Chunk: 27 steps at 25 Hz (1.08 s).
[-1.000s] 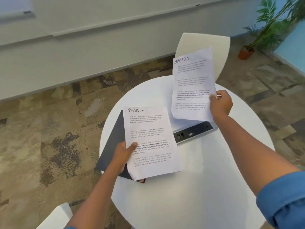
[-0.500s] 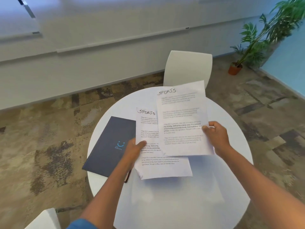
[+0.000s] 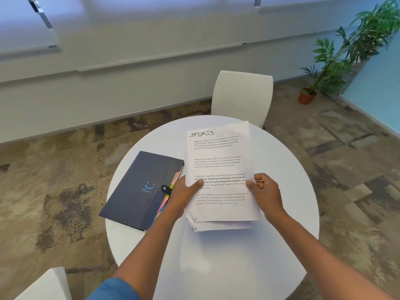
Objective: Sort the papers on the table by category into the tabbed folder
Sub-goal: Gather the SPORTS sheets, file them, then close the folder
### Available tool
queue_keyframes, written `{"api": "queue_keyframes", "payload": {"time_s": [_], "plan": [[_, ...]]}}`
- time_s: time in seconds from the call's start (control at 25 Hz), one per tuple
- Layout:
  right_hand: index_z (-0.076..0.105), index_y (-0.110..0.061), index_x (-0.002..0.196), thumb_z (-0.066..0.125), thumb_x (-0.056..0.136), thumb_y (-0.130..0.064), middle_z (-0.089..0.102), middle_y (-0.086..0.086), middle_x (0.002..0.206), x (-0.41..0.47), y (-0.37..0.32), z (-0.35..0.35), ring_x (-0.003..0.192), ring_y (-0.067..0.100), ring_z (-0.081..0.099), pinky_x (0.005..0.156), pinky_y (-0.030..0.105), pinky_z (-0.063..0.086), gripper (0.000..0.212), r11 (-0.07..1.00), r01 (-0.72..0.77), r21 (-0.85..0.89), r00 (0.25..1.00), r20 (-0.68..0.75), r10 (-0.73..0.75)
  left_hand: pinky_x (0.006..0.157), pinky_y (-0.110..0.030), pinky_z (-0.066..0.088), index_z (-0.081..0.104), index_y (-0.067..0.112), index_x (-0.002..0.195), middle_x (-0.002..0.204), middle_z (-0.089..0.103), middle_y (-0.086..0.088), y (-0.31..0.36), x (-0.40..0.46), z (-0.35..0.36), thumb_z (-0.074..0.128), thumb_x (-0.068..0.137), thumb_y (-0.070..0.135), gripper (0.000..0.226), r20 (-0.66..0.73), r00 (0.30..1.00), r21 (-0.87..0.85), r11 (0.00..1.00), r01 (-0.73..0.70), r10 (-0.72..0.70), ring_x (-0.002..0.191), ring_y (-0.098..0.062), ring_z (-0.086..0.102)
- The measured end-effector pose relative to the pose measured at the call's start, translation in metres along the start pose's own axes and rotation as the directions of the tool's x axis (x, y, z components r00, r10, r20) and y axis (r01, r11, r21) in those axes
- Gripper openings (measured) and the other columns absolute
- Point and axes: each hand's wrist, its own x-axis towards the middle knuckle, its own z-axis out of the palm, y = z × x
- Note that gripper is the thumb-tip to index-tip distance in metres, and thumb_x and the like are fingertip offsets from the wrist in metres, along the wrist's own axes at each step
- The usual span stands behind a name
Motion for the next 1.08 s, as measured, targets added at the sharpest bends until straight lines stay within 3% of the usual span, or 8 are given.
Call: {"api": "queue_keyframes", "payload": {"time_s": [0.24, 0.48, 0.8, 0.92, 1.0, 1.08], "plan": [[0.065, -0.020, 0.092, 0.069, 0.089, -0.020, 0.074, -0.004, 0.085, -0.004, -0.003, -0.006, 0.077, 0.016, 0.069, 0.074, 0.035, 0.054, 0.005, 0.999, 0.032, 0.043, 0.998, 0.043, -0.034, 0.089, -0.042, 0.057, 0.067, 0.022, 0.108, 0.111, 0.075, -0.003, 0.001, -0.002, 0.000, 0.073, 0.087, 0.011, 0.024, 0.019, 1.000, -0.017, 1.000, 0.005, -0.005, 0.102, -0.025, 0.072], [0.065, -0.020, 0.091, 0.069, 0.089, -0.017, 0.074, -0.005, 0.082, -0.004, -0.012, -0.010, 0.074, 0.015, 0.068, 0.071, 0.032, 0.053, 0.005, 0.995, 0.075, 0.069, 0.993, 0.081, -0.080, 0.093, -0.049, 0.055, 0.063, 0.012, 0.123, 0.118, 0.072, -0.009, 0.009, -0.009, 0.000, 0.072, 0.068, 0.010, 0.055, 0.040, 0.999, -0.039, 0.999, 0.011, -0.009, 0.105, -0.030, 0.070], [0.064, -0.022, 0.091, 0.070, 0.088, -0.018, 0.075, -0.004, 0.087, -0.013, -0.008, -0.007, 0.080, 0.020, 0.070, 0.078, 0.042, 0.056, 0.007, 0.991, 0.091, 0.096, 0.991, 0.089, -0.099, 0.090, -0.049, 0.057, 0.064, 0.014, 0.114, 0.112, 0.074, -0.009, 0.015, -0.020, -0.002, 0.065, 0.068, 0.005, 0.048, 0.068, 0.997, -0.045, 0.999, -0.021, 0.024, 0.104, -0.032, 0.070], [0.060, -0.026, 0.111, 0.076, 0.084, -0.025, 0.069, -0.008, 0.110, -0.012, -0.005, -0.008, 0.094, 0.016, 0.064, 0.084, 0.042, 0.056, 0.031, 0.995, 0.082, 0.051, 0.993, 0.082, -0.086, 0.091, -0.050, 0.057, 0.066, 0.017, 0.111, 0.108, 0.075, -0.009, 0.015, -0.023, 0.000, 0.067, 0.069, 0.010, 0.042, 0.088, 0.996, -0.001, 1.000, -0.013, 0.014, 0.104, -0.035, 0.069], [0.051, -0.028, 0.127, 0.083, 0.077, -0.032, 0.061, -0.011, 0.122, -0.011, -0.006, -0.007, 0.107, 0.014, 0.060, 0.089, 0.038, 0.054, 0.060, 0.993, -0.003, 0.116, 0.990, 0.140, -0.014, 0.091, -0.054, 0.056, 0.067, 0.019, 0.109, 0.108, 0.075, -0.010, 0.014, -0.024, -0.001, 0.067, 0.072, 0.009, 0.038, 0.128, 0.992, 0.011, 1.000, -0.006, 0.004, 0.103, -0.036, 0.070], [0.049, -0.024, 0.131, 0.086, 0.068, -0.037, 0.062, -0.008, 0.124, -0.010, -0.007, -0.006, 0.110, 0.014, 0.062, 0.086, 0.033, 0.054, 0.074, 0.972, -0.063, 0.227, 0.976, 0.219, 0.012, 0.092, -0.056, 0.054, 0.068, 0.022, 0.106, 0.110, 0.074, -0.011, 0.012, -0.024, -0.002, 0.068, 0.073, 0.007, 0.037, 0.150, 0.989, 0.005, 1.000, -0.003, 0.002, 0.103, -0.036, 0.070]]}}
